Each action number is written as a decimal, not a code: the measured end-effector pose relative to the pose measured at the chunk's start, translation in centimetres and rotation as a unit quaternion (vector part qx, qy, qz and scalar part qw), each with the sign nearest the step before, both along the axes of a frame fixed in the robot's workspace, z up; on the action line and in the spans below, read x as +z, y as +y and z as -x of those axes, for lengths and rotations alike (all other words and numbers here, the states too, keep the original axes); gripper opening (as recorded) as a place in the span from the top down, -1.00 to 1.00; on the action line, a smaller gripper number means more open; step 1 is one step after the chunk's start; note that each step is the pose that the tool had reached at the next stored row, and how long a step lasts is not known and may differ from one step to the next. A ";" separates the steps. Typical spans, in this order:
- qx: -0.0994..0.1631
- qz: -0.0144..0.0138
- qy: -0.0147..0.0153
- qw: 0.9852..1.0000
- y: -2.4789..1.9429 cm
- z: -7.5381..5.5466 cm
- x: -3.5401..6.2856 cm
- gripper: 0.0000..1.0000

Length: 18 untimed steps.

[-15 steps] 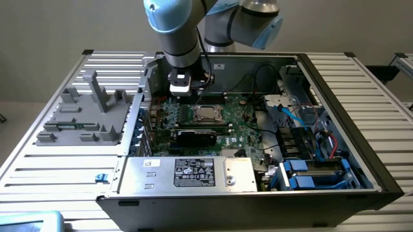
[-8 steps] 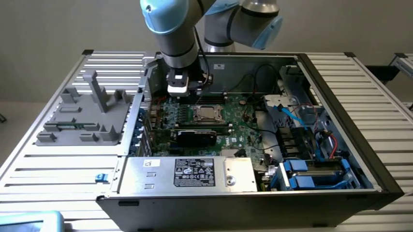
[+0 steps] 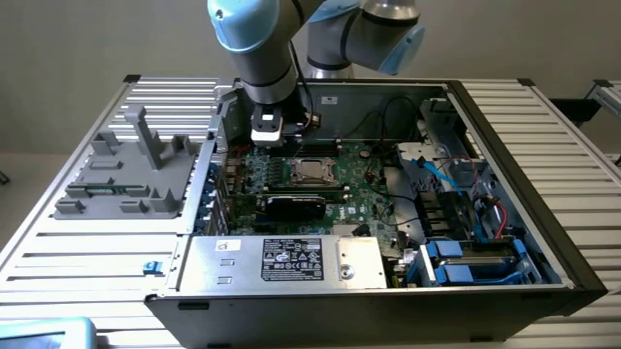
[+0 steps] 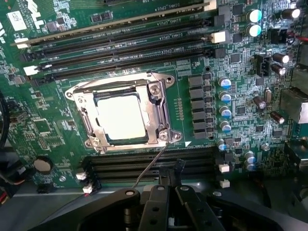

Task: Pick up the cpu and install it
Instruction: 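Install the first cpu locking lever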

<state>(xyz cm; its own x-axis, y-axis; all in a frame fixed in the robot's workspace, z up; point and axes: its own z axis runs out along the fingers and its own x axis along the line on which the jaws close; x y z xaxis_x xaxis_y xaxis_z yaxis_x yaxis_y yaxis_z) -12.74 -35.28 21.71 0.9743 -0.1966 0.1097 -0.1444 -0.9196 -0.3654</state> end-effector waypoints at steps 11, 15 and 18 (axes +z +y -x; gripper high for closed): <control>-0.001 0.014 -0.005 1.000 0.03 0.1 -0.11 0.79; -0.001 0.014 -0.005 1.000 0.03 0.1 -0.11 0.79; -0.001 0.014 -0.005 1.000 0.03 0.2 -0.18 0.79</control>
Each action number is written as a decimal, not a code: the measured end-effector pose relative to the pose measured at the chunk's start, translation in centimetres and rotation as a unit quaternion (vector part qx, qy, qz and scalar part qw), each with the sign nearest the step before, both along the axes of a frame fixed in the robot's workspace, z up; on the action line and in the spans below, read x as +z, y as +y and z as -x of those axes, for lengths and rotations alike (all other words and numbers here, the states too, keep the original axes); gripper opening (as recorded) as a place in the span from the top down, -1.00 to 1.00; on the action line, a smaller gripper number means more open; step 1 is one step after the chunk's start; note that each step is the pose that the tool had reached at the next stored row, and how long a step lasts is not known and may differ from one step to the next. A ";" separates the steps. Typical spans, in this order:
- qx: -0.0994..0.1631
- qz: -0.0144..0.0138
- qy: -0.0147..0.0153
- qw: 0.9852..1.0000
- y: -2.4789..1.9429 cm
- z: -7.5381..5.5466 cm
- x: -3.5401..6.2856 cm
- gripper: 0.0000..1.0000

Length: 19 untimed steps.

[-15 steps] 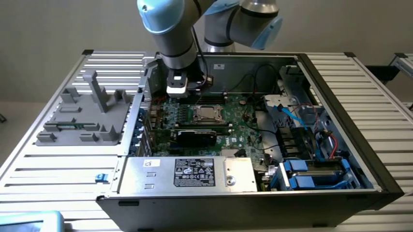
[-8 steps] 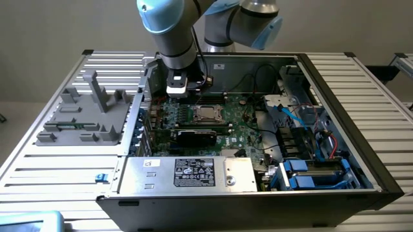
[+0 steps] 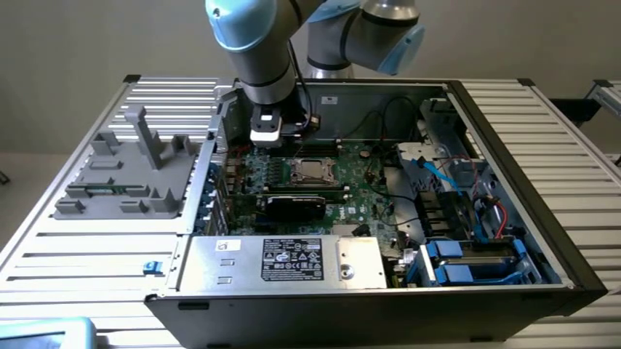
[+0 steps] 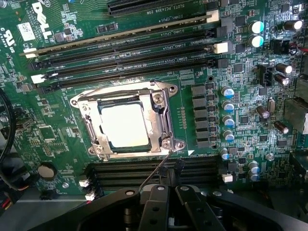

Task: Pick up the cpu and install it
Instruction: 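Install the first cpu locking lever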

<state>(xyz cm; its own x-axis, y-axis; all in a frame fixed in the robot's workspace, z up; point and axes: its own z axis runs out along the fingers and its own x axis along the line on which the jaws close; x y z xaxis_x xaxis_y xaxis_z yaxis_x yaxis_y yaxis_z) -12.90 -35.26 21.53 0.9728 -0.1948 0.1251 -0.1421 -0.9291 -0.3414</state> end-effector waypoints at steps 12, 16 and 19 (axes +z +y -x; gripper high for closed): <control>-0.002 -0.013 -0.002 1.000 0.00 0.1 -0.69 0.79; -0.006 -0.013 -0.003 1.000 0.00 0.1 -0.96 0.79; -0.008 -0.013 -0.003 1.000 0.00 0.1 -1.11 0.79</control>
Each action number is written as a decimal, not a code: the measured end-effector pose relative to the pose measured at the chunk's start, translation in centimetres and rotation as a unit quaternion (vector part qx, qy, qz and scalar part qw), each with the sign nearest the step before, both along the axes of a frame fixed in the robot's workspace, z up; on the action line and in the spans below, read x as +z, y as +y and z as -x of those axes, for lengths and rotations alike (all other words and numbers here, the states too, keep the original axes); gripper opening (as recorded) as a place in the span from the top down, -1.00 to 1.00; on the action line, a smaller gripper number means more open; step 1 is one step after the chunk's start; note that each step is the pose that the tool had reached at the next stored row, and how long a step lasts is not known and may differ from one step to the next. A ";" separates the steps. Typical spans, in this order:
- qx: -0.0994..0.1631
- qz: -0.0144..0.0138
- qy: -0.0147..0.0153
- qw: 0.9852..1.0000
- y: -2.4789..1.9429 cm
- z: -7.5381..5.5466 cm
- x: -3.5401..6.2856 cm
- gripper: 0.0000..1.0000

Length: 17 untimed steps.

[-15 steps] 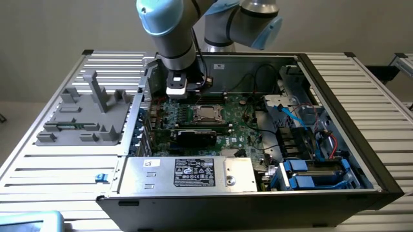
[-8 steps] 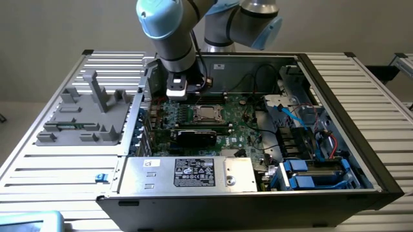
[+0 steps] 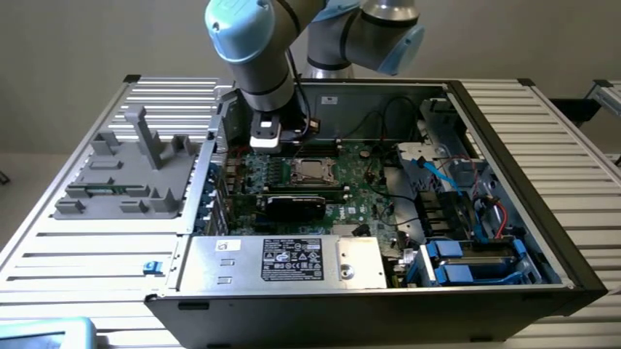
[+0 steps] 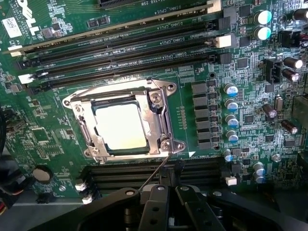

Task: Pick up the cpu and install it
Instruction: 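Install the first cpu locking lever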

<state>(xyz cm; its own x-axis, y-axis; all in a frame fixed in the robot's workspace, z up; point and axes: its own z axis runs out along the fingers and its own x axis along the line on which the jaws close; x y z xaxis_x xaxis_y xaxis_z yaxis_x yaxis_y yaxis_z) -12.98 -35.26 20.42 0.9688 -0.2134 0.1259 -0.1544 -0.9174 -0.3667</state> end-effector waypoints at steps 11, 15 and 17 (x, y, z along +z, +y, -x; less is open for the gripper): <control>-0.003 0.000 -0.003 1.000 0.00 -0.5 -0.12 0.79; -0.004 0.000 -0.003 1.000 0.00 -0.6 -0.13 0.79; -0.004 0.000 -0.003 1.000 0.00 -0.6 -0.13 0.79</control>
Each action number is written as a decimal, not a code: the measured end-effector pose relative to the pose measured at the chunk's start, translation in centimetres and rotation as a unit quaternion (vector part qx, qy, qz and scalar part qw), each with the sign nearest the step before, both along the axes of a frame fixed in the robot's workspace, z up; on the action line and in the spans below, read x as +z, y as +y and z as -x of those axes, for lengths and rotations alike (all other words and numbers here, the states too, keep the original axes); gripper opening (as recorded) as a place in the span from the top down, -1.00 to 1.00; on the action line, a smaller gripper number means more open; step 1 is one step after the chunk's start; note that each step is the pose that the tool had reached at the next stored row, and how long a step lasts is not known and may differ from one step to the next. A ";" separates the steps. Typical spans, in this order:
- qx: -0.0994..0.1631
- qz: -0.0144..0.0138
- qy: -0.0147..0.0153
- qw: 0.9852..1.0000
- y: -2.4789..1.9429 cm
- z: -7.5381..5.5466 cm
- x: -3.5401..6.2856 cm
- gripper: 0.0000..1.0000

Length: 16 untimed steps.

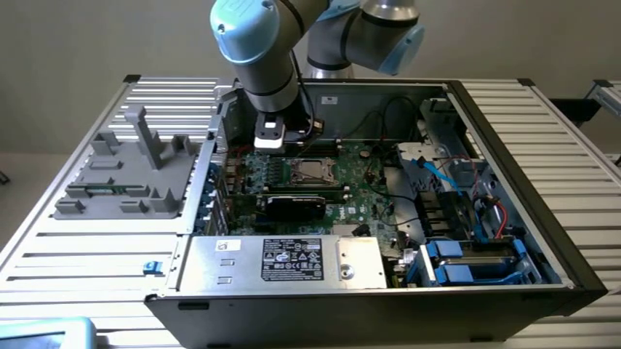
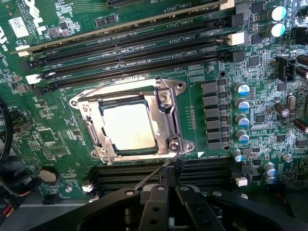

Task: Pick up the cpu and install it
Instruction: 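Install the first cpu locking lever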

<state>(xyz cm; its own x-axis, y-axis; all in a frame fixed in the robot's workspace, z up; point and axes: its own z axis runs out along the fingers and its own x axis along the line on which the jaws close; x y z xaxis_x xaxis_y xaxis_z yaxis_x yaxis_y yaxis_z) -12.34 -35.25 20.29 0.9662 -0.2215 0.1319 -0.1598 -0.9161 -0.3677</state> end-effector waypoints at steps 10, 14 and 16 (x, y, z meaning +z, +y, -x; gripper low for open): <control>0.000 0.000 0.000 1.000 0.00 0.0 -0.10 0.79; 0.000 0.000 0.000 1.000 0.00 -0.1 -0.16 0.79; 0.000 0.000 0.000 1.000 0.00 -0.2 -0.20 0.79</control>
<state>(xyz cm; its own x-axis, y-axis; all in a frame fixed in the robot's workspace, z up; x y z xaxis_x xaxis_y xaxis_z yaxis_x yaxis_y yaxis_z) -12.16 -35.25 20.09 0.9662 -0.2216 0.1320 -0.1598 -0.9159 -0.3681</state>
